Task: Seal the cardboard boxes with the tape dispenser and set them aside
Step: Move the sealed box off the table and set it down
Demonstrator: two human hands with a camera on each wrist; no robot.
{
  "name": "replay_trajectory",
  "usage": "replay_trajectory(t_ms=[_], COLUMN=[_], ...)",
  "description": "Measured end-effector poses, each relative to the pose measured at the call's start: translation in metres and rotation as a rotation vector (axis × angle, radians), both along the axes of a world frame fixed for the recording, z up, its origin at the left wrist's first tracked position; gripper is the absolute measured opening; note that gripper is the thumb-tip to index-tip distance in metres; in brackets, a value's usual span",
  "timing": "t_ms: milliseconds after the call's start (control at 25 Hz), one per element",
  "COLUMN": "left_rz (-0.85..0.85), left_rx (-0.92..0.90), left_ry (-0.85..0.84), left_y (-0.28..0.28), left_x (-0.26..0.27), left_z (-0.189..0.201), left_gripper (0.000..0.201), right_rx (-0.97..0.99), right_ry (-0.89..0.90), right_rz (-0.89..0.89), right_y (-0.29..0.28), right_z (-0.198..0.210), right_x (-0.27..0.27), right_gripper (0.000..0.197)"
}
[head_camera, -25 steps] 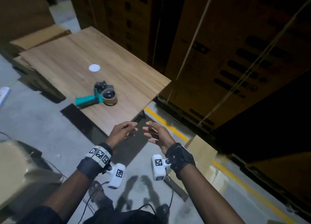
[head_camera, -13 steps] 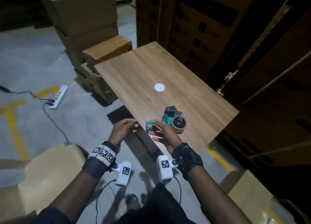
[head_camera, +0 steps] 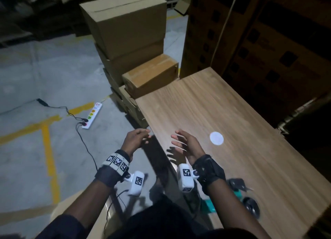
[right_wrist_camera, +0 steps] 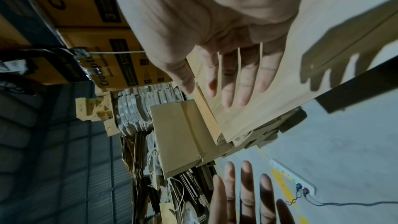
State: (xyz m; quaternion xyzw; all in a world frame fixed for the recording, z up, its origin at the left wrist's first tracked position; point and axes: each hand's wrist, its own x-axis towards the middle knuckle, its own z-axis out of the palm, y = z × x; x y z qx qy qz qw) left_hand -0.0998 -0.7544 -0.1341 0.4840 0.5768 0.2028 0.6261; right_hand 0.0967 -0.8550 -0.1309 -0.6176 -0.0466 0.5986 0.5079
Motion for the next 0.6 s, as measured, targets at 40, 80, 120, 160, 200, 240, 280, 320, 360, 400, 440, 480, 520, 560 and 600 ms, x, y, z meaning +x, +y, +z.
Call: replay_trajectory(t_ms=[40, 80, 120, 160, 200, 240, 280, 320, 360, 400, 440, 480, 520, 560, 600], left_rz=[-0.011, -0.018, -0.008, 0.002, 0.006, 0.007, -0.003, -0.018, -0.040, -0.070, -0.118, -0.179, -0.259, -0.346, -0.419], left_rx=[0.031, 0.068, 0.093, 0.100, 0.109, 0.116, 0.118, 0.114, 0.109, 0.125, 0.171, 0.248, 0.339, 0.431, 0.514], left_ry=[0.028, 0.049, 0.071, 0.097, 0.106, 0.101, 0.101, 0.111, 0.127, 0.138, 0.142, 0.146, 0.148, 0.172, 0.181], left_y=[0.035, 0.062, 0.095, 0.123, 0.142, 0.164, 0.182, 0.206, 0.230, 0.250, 0.275, 0.297, 0.327, 0.358, 0.386], left_x=[0.004, 0.007, 0.009, 0.008, 0.007, 0.007, 0.007, 0.008, 0.010, 0.011, 0.014, 0.015, 0.019, 0.024, 0.029], left_z=[0.005, 0.009, 0.010, 0.011, 0.015, 0.016, 0.016, 0.015, 0.015, 0.017, 0.020, 0.025, 0.032, 0.043, 0.055], left_gripper=[0.020, 0.019, 0.018, 0.016, 0.015, 0.015, 0.015, 0.016, 0.016, 0.015, 0.014, 0.013, 0.012, 0.013, 0.015], right_rx=[0.007, 0.027, 0.030, 0.006, -0.009, -0.003, 0.008, 0.009, 0.000, -0.003, -0.002, 0.009, 0.024, 0.038, 0.059], right_ry=[0.008, 0.001, 0.000, 0.019, 0.027, 0.034, 0.030, 0.027, 0.025, 0.013, 0.003, -0.023, -0.061, -0.112, -0.169], right_rz=[-0.019, -0.031, -0.049, -0.058, -0.062, -0.058, -0.056, -0.058, -0.061, -0.056, -0.053, -0.049, -0.045, -0.043, -0.041], right_y=[0.032, 0.058, 0.088, 0.113, 0.131, 0.153, 0.170, 0.192, 0.213, 0.232, 0.254, 0.274, 0.302, 0.332, 0.359], right_z=[-0.001, -0.001, 0.000, 0.002, 0.007, 0.008, 0.009, 0.011, 0.012, 0.014, 0.015, 0.015, 0.016, 0.017, 0.020], right_x=[0.007, 0.011, 0.018, 0.024, 0.027, 0.031, 0.033, 0.037, 0.041, 0.042, 0.044, 0.045, 0.046, 0.047, 0.048], right_gripper=[0.035, 0.036, 0.036, 0.035, 0.033, 0.032, 0.030, 0.029, 0.028, 0.027, 0.027, 0.027, 0.026, 0.026, 0.025])
